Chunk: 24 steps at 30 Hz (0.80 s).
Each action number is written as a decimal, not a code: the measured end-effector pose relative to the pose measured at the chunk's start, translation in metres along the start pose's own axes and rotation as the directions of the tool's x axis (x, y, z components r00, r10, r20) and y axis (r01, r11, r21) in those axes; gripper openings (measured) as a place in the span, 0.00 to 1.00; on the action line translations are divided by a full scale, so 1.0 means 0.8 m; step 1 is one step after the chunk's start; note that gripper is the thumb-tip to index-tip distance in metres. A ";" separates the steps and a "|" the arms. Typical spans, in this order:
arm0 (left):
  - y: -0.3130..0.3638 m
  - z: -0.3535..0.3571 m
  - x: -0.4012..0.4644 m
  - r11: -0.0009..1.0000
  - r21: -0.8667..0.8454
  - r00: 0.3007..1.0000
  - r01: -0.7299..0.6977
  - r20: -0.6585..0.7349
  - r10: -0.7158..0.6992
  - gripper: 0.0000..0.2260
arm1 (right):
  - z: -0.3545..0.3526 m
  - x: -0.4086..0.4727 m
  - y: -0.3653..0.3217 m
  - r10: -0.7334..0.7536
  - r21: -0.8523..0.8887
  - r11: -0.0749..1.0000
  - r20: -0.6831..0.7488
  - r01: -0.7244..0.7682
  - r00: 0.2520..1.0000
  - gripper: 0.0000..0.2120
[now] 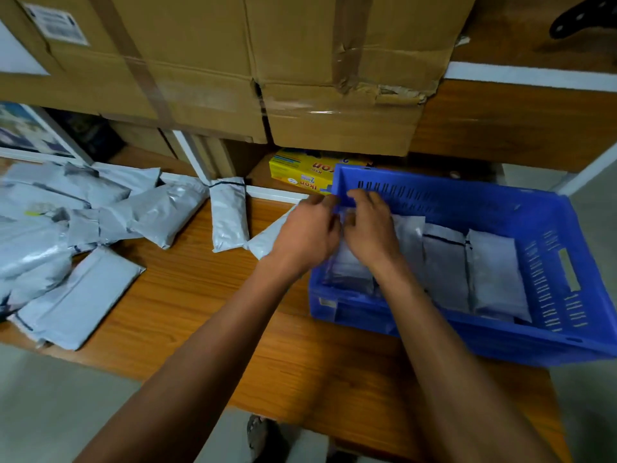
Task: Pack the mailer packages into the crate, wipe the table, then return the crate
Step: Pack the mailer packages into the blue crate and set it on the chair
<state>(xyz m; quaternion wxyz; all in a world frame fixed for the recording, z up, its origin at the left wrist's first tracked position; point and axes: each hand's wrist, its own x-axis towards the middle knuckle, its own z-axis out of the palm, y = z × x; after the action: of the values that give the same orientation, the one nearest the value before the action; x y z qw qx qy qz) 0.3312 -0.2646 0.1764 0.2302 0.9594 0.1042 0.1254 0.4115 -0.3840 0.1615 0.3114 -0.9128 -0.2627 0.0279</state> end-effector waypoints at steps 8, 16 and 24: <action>-0.210 -0.032 -0.029 0.968 0.053 0.966 0.245 0.067 -0.249 0.19 | 0.144 0.013 -0.129 -0.030 -0.123 0.991 0.125 0.045 0.992 0.20; -0.377 0.045 -0.028 0.936 0.278 0.860 0.214 0.400 -0.315 0.32 | 0.315 0.036 -0.079 0.176 -0.315 0.946 0.317 -0.071 0.932 0.29; -0.385 0.050 -0.124 0.942 0.283 0.957 0.179 0.171 -0.233 0.24 | 0.327 -0.036 -0.100 0.094 -0.222 0.973 0.146 -0.060 0.985 0.20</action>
<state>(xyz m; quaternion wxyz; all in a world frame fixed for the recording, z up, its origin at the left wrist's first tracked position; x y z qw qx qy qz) 0.2046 -0.0379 -0.0211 0.1215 0.9729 0.1961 -0.0126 0.2938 -0.2000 -0.0059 0.1873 -0.9459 -0.2519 0.0824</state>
